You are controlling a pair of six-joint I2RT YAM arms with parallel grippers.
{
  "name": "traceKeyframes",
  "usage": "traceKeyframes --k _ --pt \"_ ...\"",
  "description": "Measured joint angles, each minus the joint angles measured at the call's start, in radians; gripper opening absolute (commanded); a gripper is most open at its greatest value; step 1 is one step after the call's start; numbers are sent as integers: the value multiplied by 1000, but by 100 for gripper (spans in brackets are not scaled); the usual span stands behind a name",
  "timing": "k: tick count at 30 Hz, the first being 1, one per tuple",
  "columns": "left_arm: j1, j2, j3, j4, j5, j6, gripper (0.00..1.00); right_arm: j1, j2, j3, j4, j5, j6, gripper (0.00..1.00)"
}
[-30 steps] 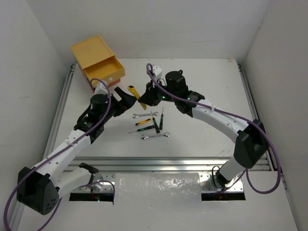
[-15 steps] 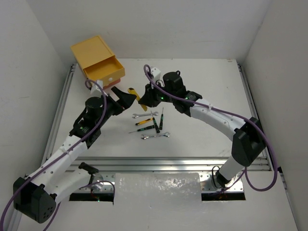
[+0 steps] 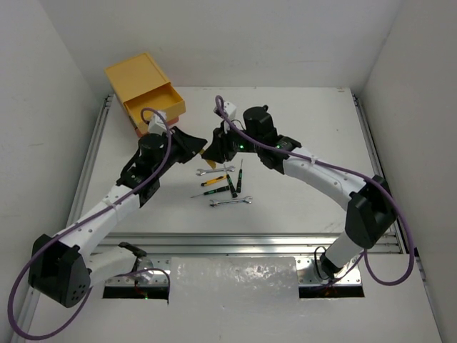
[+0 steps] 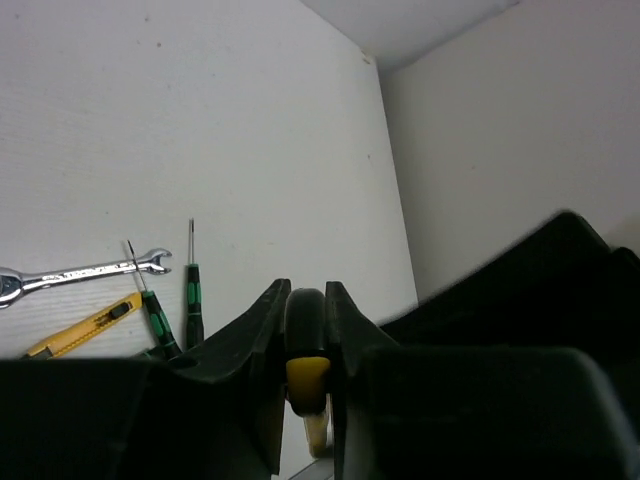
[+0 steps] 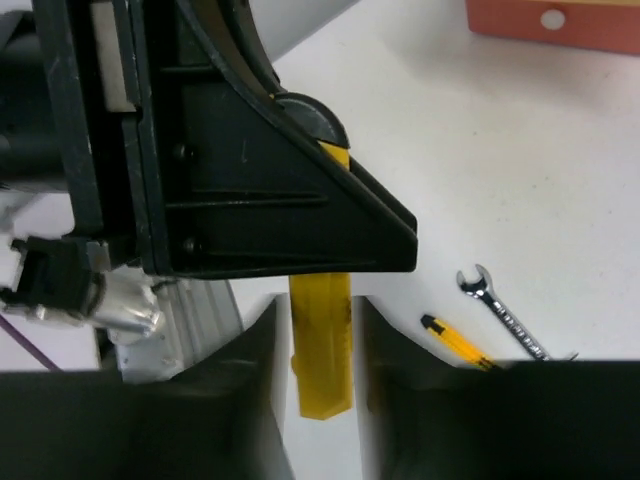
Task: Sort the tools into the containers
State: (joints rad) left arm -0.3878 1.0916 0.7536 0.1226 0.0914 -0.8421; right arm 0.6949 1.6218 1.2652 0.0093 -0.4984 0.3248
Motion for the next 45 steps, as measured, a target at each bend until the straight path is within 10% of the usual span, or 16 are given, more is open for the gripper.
traceKeyframes --k 2,13,21,33,45 --pt "1 11 30 -19 -20 -3 0 0 -12 -2 9 11 21 98" --pt "267 330 722 -405 -377 55 0 -90 -228 -123 -181 329 87 99" --pt "315 535 860 -446 -568 51 5 -97 -351 -224 -258 393 90 99" --pt "317 643 869 -440 -599 44 86 -98 -348 -234 -302 385 56 99" --pt "318 498 911 -510 -578 114 100 -100 154 -10 -269 242 -38 99"
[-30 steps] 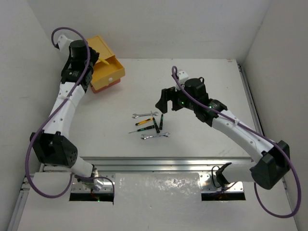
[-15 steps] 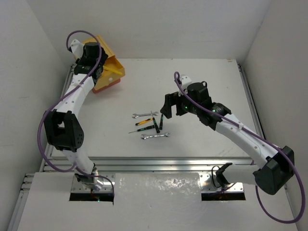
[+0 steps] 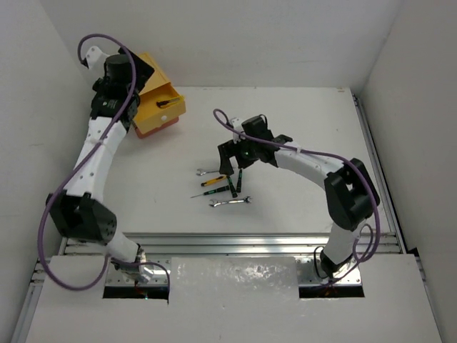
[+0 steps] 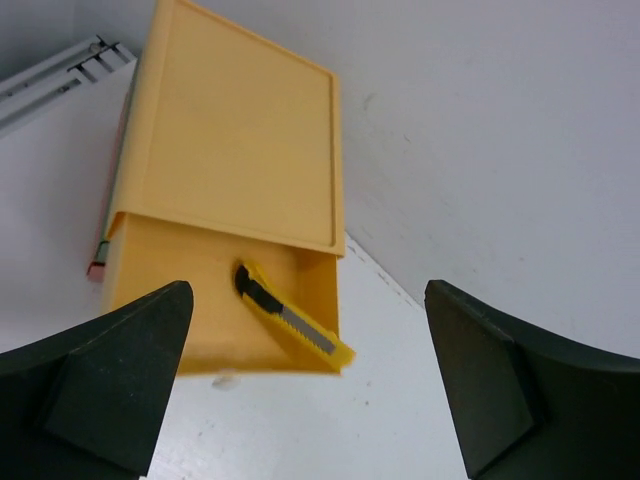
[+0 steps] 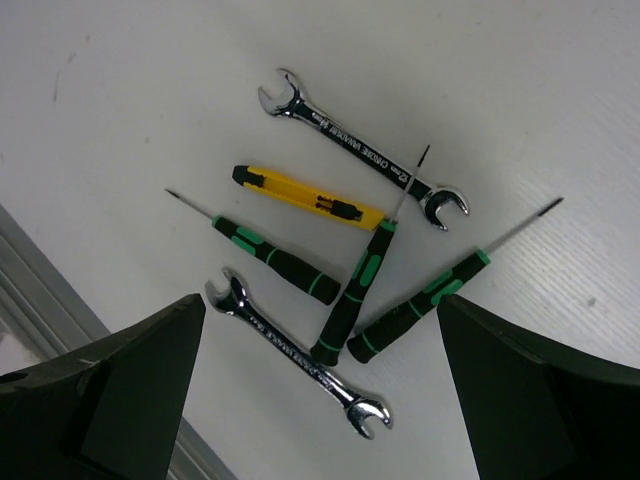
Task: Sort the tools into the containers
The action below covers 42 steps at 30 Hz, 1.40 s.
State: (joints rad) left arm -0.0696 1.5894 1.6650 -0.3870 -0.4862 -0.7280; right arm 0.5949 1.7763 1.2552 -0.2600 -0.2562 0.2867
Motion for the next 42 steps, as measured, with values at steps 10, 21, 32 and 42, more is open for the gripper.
traceKeyframes --k 10,21,32,42 --pt "0 -648 -409 -30 126 94 100 29 181 191 -47 -111 -335 65" --pt "0 -847 -652 -87 212 222 100 129 361 283 -145 -99 -552 55" --pt "0 -853 -805 -87 278 273 99 148 427 302 -132 -18 -626 53" --pt "0 -866 -836 -78 332 286 99 154 436 308 -111 0 -629 39"
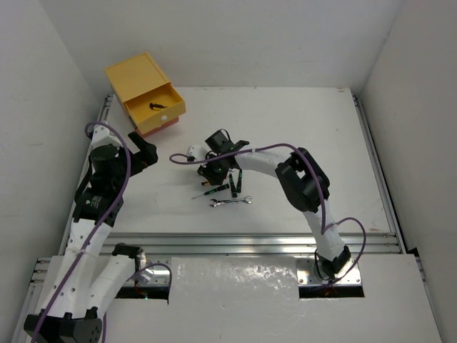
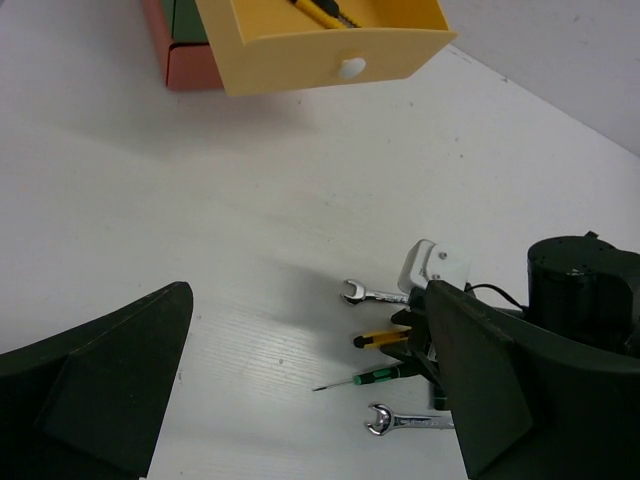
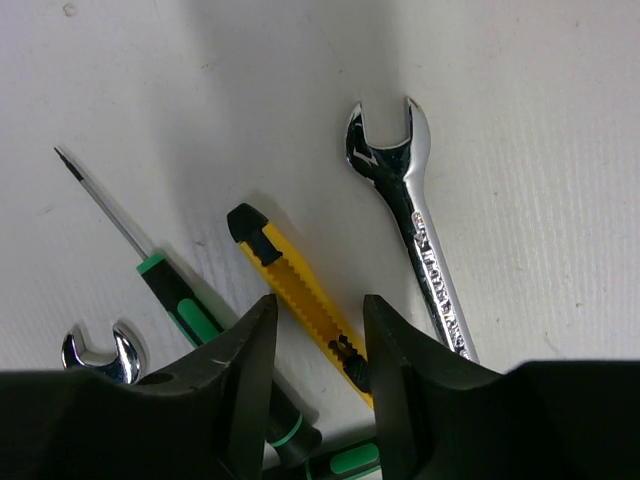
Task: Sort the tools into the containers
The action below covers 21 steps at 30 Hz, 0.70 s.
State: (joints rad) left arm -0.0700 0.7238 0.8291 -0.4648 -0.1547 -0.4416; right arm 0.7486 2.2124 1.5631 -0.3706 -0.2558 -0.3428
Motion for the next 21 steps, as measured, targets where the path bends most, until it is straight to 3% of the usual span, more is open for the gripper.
traceKeyframes --k 7,18,21 --pt "0 -10 -10 13 34 -1 99 0 8 11 4 -6 0 39" --pt "0 -21 -33 19 92 -13 99 0 26 39 -5 -34 -13 13" --pt "0 -26 -44 20 103 -20 99 0 18 24 13 -32 -13 3"
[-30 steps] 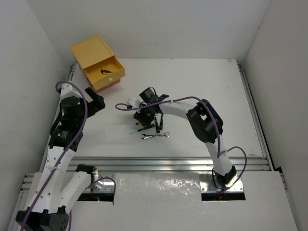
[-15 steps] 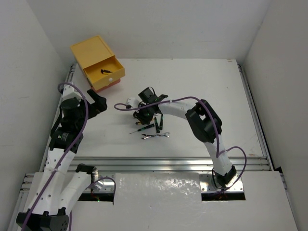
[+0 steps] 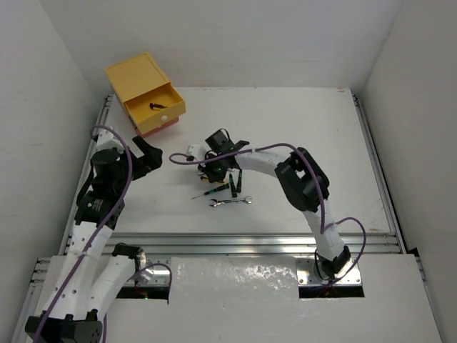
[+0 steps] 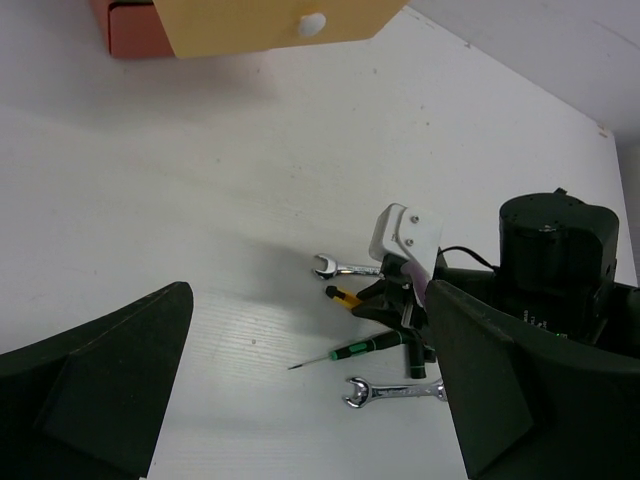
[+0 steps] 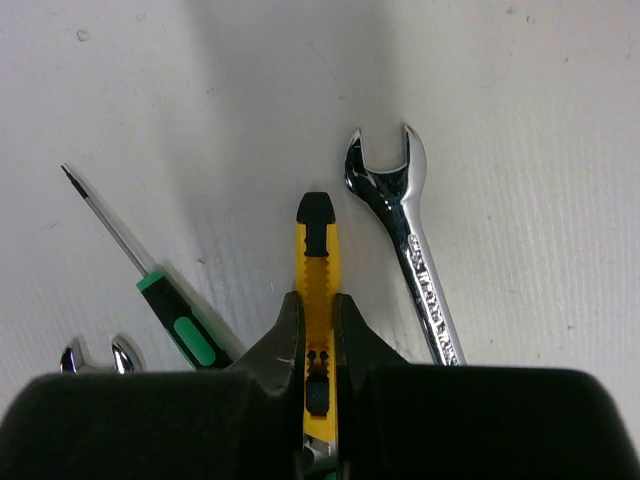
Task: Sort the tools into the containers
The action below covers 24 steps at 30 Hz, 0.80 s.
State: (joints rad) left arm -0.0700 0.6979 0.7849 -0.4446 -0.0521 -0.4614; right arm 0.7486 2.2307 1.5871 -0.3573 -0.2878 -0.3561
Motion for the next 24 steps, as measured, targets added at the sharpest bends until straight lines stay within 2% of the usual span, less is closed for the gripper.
traceKeyframes --k 7,12,18,24 --pt "0 -5 -63 41 76 -53 99 0 -63 -70 36 6 23 0" --pt "0 -5 -141 122 178 -124 98 0 -226 -156 84 0 61 0" --pt "-1 4 -258 340 314 -264 96 0 -442 -227 189 -54 161 0" --pt "-33 59 -286 539 414 -375 85 18 -577 -328 294 -126 320 0"
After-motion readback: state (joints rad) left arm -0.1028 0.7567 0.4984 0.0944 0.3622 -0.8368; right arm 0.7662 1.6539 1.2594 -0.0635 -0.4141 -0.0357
